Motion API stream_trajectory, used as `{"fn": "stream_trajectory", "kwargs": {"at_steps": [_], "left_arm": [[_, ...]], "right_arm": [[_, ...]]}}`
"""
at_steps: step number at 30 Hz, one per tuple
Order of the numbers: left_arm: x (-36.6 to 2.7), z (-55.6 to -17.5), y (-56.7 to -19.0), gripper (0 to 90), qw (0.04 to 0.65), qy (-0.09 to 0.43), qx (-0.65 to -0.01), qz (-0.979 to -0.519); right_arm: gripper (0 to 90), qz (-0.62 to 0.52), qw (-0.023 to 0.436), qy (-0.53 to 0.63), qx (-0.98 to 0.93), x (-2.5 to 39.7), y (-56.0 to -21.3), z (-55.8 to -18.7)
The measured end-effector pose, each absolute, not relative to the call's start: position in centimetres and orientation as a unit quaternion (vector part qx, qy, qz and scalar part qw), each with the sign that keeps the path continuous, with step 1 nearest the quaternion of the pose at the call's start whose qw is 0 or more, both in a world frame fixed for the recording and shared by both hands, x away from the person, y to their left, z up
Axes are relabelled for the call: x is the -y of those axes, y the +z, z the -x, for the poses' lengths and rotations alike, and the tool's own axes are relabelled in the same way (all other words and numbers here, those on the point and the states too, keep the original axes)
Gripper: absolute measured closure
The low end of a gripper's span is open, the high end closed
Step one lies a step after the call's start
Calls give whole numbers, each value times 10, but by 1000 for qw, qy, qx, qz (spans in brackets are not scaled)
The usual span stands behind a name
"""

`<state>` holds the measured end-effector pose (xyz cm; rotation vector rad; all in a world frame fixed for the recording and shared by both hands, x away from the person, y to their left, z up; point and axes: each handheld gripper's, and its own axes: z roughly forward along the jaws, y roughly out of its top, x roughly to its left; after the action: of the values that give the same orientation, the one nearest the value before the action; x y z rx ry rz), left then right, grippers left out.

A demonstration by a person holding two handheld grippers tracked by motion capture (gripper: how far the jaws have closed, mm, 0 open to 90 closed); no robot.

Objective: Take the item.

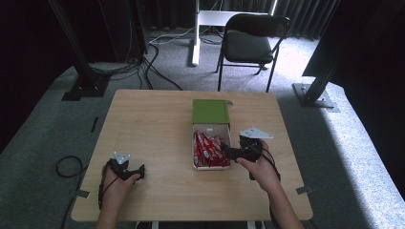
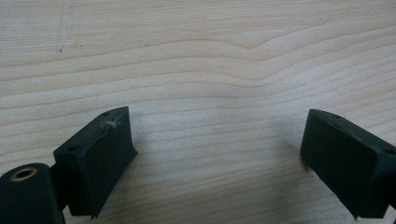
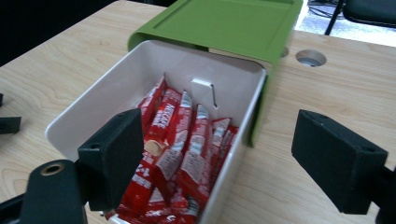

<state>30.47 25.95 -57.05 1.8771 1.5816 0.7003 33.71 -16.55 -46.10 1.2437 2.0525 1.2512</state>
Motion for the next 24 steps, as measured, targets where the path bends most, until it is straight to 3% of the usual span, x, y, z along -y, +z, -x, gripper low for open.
{"fn": "stream_trajectory", "kwargs": {"at_steps": [15, 24], "left_arm": [[-260, -305, -570, 103, 290, 262, -593, -704], [-259, -305, -571, 103, 292, 263, -594, -702]], "right_arm": [[312, -410, 208, 458, -761, 133, -463, -333], [530, -396, 174, 446, -784, 116, -472, -332]]}}
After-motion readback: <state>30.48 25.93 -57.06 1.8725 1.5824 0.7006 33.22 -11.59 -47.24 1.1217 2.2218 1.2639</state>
